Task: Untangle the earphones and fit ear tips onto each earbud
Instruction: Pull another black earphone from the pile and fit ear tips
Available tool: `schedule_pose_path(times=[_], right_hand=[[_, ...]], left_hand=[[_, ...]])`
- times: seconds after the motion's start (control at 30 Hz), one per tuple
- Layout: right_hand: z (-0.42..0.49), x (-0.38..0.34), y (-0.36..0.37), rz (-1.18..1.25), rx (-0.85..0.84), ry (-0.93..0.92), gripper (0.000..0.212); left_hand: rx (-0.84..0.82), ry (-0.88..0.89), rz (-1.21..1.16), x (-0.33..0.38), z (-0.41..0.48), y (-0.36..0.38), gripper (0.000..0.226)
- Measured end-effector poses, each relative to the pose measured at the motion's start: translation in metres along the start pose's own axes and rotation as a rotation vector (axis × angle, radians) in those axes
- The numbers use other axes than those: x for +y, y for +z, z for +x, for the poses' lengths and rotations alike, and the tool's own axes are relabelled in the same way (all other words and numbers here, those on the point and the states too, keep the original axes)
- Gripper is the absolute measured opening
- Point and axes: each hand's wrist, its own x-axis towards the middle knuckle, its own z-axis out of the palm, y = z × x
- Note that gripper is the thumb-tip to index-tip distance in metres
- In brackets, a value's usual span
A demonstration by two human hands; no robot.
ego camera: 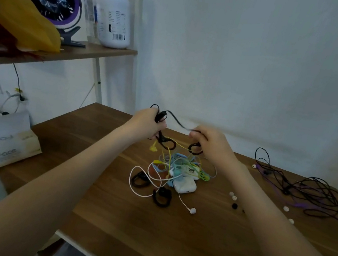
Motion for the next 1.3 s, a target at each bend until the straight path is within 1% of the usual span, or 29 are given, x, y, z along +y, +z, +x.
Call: schedule_pose_path(times=[0.07, 0.1, 0.17, 0.2, 0.27, 0.33, 0.37, 0.43, 0.5, 0.6, 0.63, 0.7, 0.77, 0.83, 0.97, 1.03, 1.1, 1.17, 1.3], right_hand=[[0.001, 0.000, 0.000, -0.057, -0.013, -0.020, 0.019], [0.001, 0.000, 0.000, -0.048, -0.027, -0.020, 0.016], [0.001, -0.001, 0.000, 0.001, -0.101, 0.001, 0.010], [0.000, -0.002, 0.000, 0.004, -0.135, 0.004, 0.015], [-0.001, -0.002, 0.001, -0.050, -0.156, -0.011, 0.029], [-0.002, -0.002, 0.002, -0.032, -0.146, 0.001, 0.037], [-0.002, -0.002, 0.001, 0.005, -0.140, 0.021, 0.037], [-0.001, -0.001, -0.003, 0.041, -0.119, 0.049, 0.030], [-0.001, -0.001, -0.008, 0.003, -0.125, 0.050, 0.023], [-0.002, -0.001, -0.015, -0.100, -0.202, 0.052, 0.023], [-0.002, -0.001, -0.017, -0.112, -0.251, 0.065, 0.027], [-0.003, 0.000, -0.019, -0.108, -0.368, 0.098, 0.043], [-0.006, 0.002, -0.020, -0.088, -0.415, 0.116, 0.053], [-0.007, 0.005, -0.021, -0.047, -0.371, 0.117, 0.050], [-0.014, 0.003, -0.029, -0.017, -0.245, 0.138, 0.020], [-0.018, 0.003, -0.031, 0.062, -0.192, 0.154, 0.010], [-0.022, 0.003, -0.030, 0.167, -0.155, 0.175, 0.007], [-0.023, 0.006, -0.027, 0.229, -0.127, 0.199, 0.009], [-0.024, 0.013, -0.019, 0.188, -0.090, 0.254, 0.004]], left_hand=[[-0.017, 0.094, 0.245, 0.006, -0.002, 0.002, 0.013], [-0.034, 0.136, 0.326, 0.010, -0.002, 0.004, 0.013], [-0.078, 0.186, 0.427, 0.016, -0.003, 0.008, 0.015], [-0.092, 0.199, 0.457, 0.019, -0.004, 0.010, 0.016], [-0.106, 0.204, 0.480, 0.021, -0.003, 0.013, 0.016], [-0.108, 0.197, 0.483, 0.024, -0.003, 0.013, 0.014], [-0.112, 0.185, 0.476, 0.025, -0.004, 0.013, 0.012], [-0.128, 0.156, 0.458, 0.025, -0.004, 0.012, 0.007], [-0.148, 0.132, 0.458, 0.025, -0.006, 0.012, 0.005], [-0.179, 0.114, 0.497, 0.025, -0.006, 0.013, 0.010], [-0.187, 0.114, 0.513, 0.025, -0.005, 0.013, 0.011], [-0.210, 0.118, 0.535, 0.026, -0.005, 0.014, 0.012], [-0.233, 0.113, 0.540, 0.027, -0.006, 0.015, 0.013], [-0.251, 0.102, 0.534, 0.027, -0.006, 0.016, 0.016], [-0.290, 0.045, 0.462, 0.026, -0.008, 0.020, 0.019], [-0.290, 0.007, 0.414, 0.027, -0.010, 0.022, 0.017], [-0.285, -0.037, 0.404, 0.026, -0.011, 0.024, 0.017], [-0.280, -0.088, 0.388, 0.024, -0.011, 0.024, 0.019], [-0.226, -0.200, 0.212, 0.013, -0.005, 0.024, 0.020]])
